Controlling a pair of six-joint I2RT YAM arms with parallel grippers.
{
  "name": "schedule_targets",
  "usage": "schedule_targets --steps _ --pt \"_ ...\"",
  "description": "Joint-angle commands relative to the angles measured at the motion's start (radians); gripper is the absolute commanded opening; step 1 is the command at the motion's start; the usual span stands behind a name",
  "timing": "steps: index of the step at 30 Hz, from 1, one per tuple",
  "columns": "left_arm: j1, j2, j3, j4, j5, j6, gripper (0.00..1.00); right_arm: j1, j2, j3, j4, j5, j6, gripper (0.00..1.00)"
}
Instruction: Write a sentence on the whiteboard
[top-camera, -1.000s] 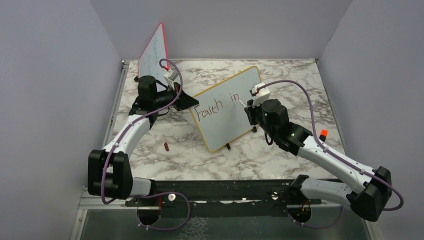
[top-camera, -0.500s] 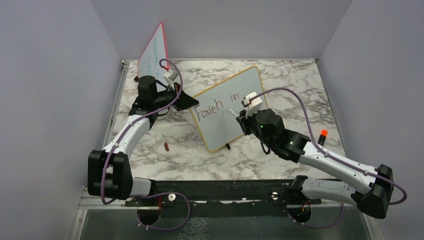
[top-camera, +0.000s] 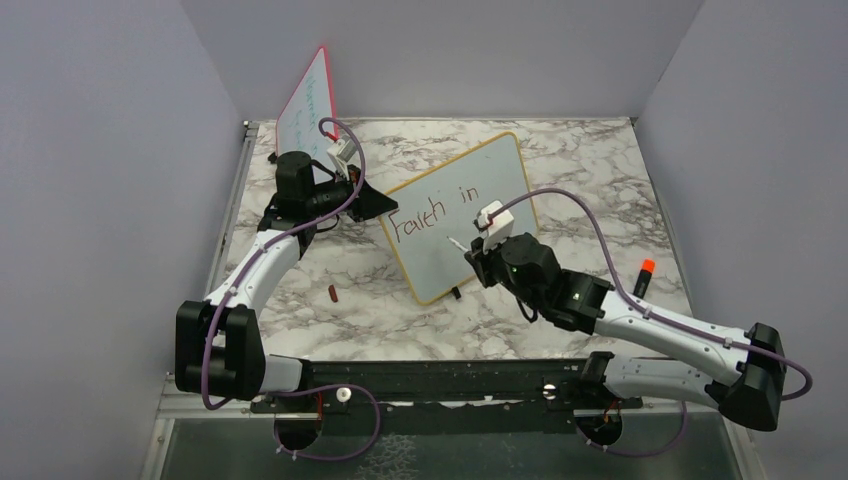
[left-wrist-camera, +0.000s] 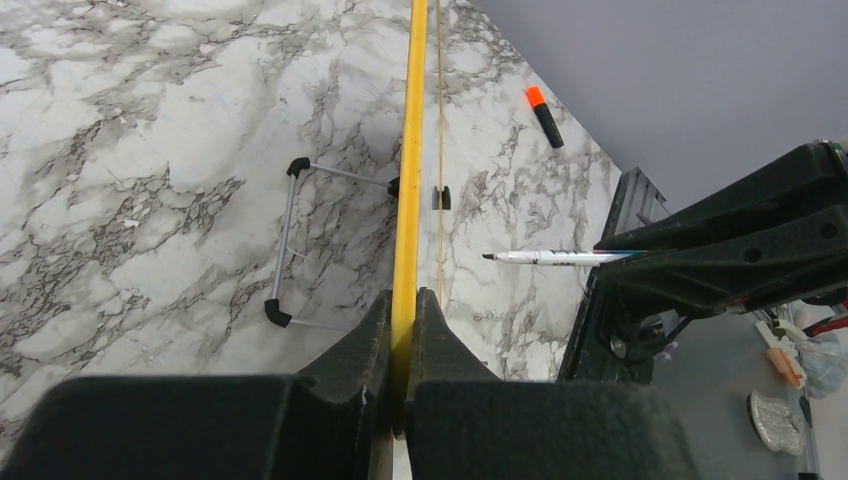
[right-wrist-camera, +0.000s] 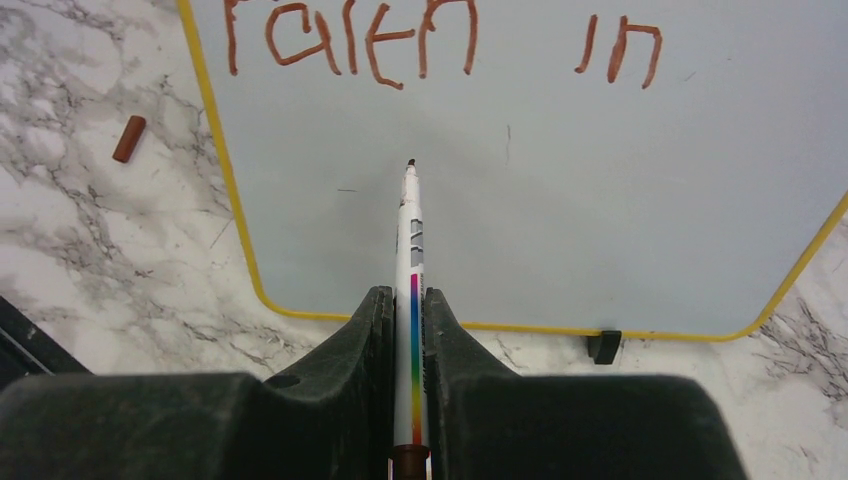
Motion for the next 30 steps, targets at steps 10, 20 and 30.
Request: schedule_targets --steps 10,20,30 --pt "-0.022 0.026 -0.031 -0.057 -0.057 0.044 0.0 0.179 0.039 -0.06 0.167 0.115 -0.045 0.01" --pt "-0.022 0.015 -0.032 -0.057 -0.063 0.045 0.0 0.244 0.132 -0.05 0.277 0.188 -0.088 0.01" --pt "-0.022 0.013 -0.031 -0.058 -0.062 0.042 0.0 0.283 0.183 -0.037 0.305 0.216 -0.108 0.01"
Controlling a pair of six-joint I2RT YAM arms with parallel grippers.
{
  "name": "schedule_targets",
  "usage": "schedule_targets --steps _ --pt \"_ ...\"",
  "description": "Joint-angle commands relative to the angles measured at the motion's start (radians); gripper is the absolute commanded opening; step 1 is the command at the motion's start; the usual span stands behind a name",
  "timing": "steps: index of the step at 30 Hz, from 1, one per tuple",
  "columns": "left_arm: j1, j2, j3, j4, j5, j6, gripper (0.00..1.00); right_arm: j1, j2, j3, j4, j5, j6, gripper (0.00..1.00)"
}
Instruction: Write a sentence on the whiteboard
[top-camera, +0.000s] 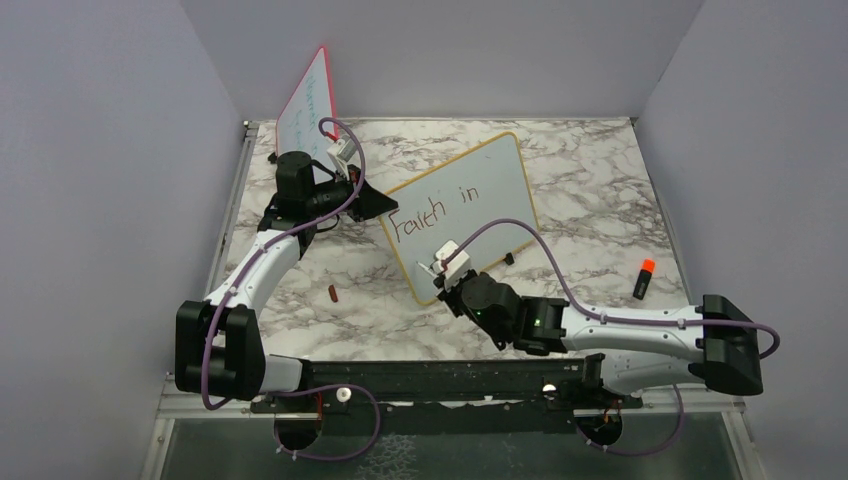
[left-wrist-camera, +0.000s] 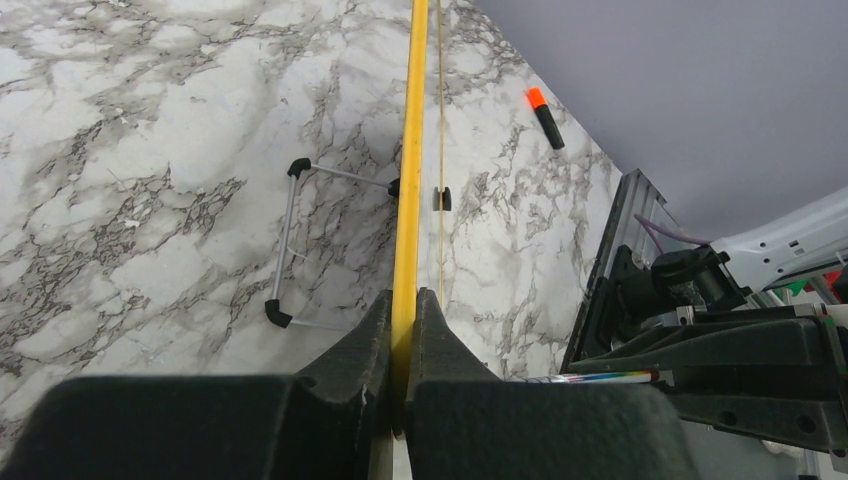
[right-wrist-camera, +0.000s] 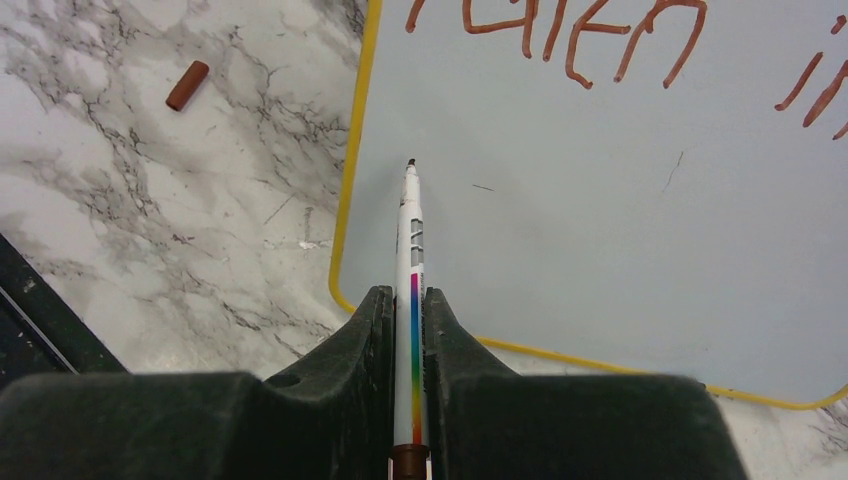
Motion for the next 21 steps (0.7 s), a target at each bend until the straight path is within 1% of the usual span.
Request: schedule_targets --steps 1,11,21 --pt "-0.021 0.015 -0.03 -0.059 -0.055 0.044 0.0 0.015 0.016 0.031 0.072 0.046 -0.017 0.01" --pt "-0.021 0.011 -0.029 -0.059 -0.052 0.043 0.0 0.016 0.063 0.048 0.121 0.081 -0.025 0.01" --pt "-0.021 0.009 -0.028 -0.061 -0.05 0.043 0.0 0.016 0.098 0.063 0.093 0.099 -0.015 0.01"
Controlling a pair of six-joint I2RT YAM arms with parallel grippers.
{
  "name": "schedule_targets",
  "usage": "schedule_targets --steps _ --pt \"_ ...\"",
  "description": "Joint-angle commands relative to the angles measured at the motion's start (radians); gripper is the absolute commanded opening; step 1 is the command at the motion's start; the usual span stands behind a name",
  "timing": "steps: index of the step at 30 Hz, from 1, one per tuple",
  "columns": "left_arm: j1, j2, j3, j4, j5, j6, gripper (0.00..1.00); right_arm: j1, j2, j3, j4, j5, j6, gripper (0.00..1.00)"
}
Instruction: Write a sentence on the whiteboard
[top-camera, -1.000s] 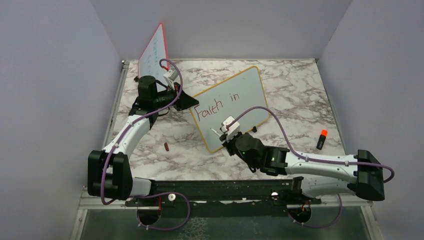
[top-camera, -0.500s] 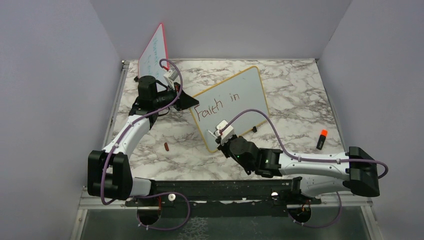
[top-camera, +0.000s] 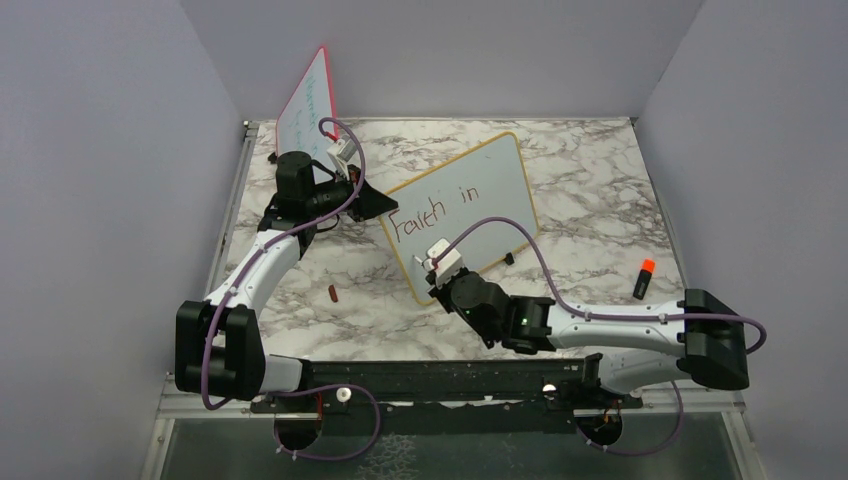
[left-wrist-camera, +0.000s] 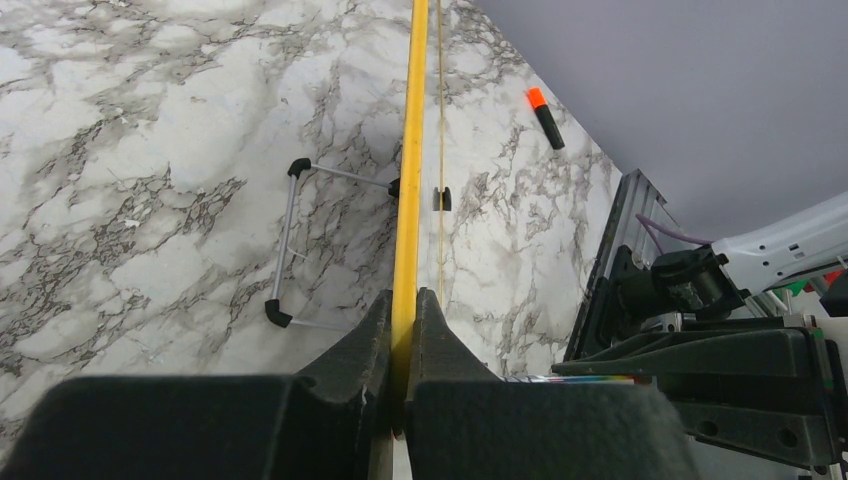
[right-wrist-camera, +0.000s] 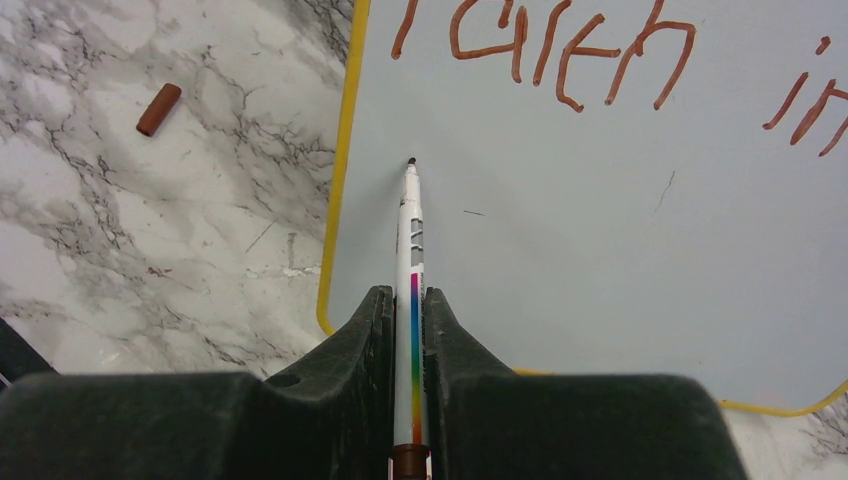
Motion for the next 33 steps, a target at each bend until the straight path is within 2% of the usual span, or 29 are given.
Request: schedule_targets --steps 1,20,33 --pt "-0.02 0.01 -0.029 -0.061 -0.049 0.044 0.0 0.007 0.023 0.037 0.013 0.04 0.006 0.01" --pt "-0.02 0.012 -0.027 -0.06 -0.049 0.042 0.0 0.007 0.009 0.019 -0.138 0.088 0.094 0.01" --pt "-0.02 0.009 -0.029 -0.064 -0.05 0.045 0.0 0.007 -0.053 0.011 -0.082 0.094 0.07 0.01"
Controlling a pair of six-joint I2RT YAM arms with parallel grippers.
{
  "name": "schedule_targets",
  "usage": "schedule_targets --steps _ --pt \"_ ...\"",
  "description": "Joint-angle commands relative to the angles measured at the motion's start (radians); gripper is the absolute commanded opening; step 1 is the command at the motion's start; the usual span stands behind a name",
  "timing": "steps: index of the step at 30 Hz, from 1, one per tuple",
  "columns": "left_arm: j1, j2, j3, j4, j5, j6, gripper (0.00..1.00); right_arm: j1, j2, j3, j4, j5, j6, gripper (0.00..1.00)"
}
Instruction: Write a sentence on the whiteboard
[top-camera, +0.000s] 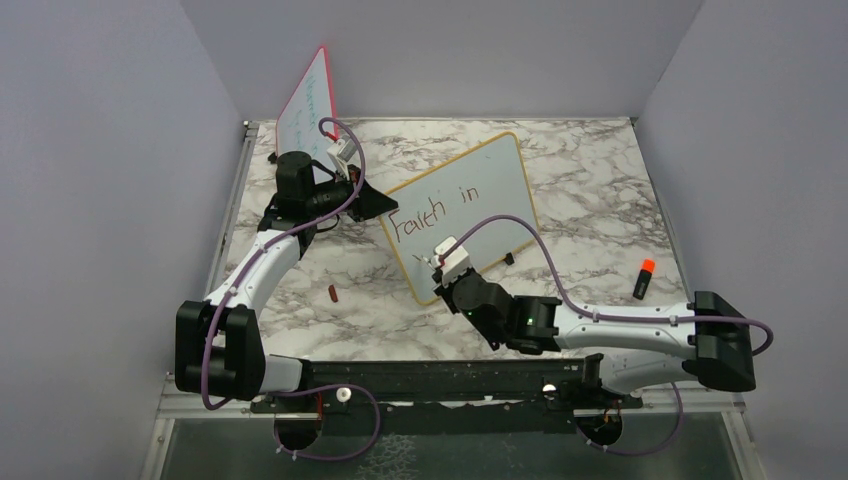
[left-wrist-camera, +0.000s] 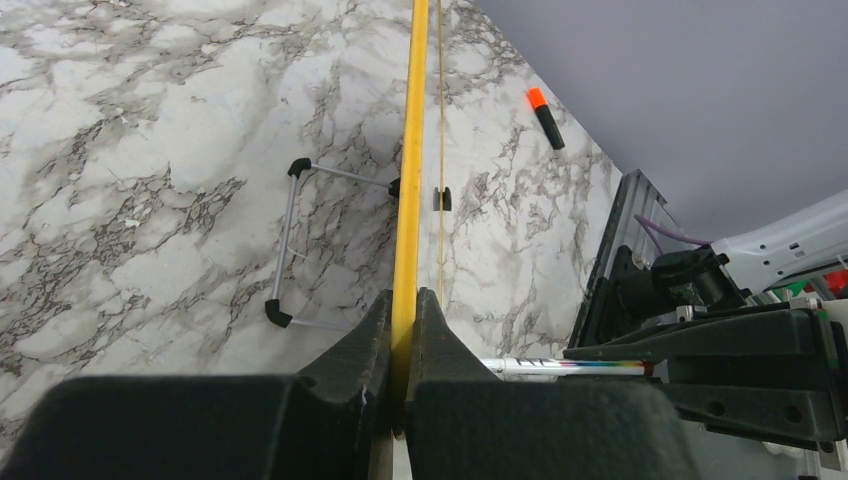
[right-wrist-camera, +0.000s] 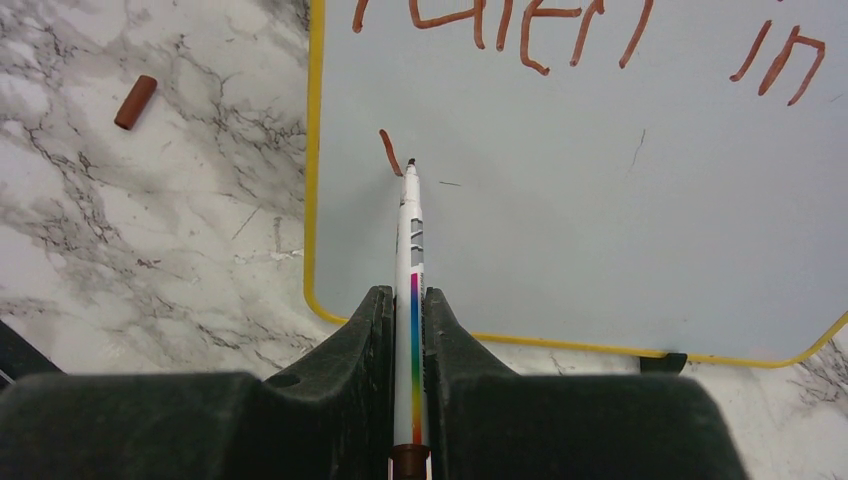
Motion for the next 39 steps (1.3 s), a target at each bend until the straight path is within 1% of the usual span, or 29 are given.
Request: schedule_targets --steps 1,23,33,39 --pt "-0.02 0.01 -0.029 -0.063 -0.049 0.045 0.0 0.0 -0.027 -0.003 0.034 0.051 -0.013 0.01" --pt "-0.02 0.01 -0.027 -0.065 -0.044 0.045 0.0 -0.003 0.049 0.015 0.104 0.067 -0.058 0.01" --pt "-0.02 0.011 -0.024 -0.065 -0.043 0.045 0.0 -0.003 0.064 0.039 -0.021 0.03 -0.018 0.01" --pt "-0.02 0.011 -0.024 -0.065 -0.043 0.045 0.0 -0.001 0.075 0.048 -0.11 -0.031 0.02 0.01"
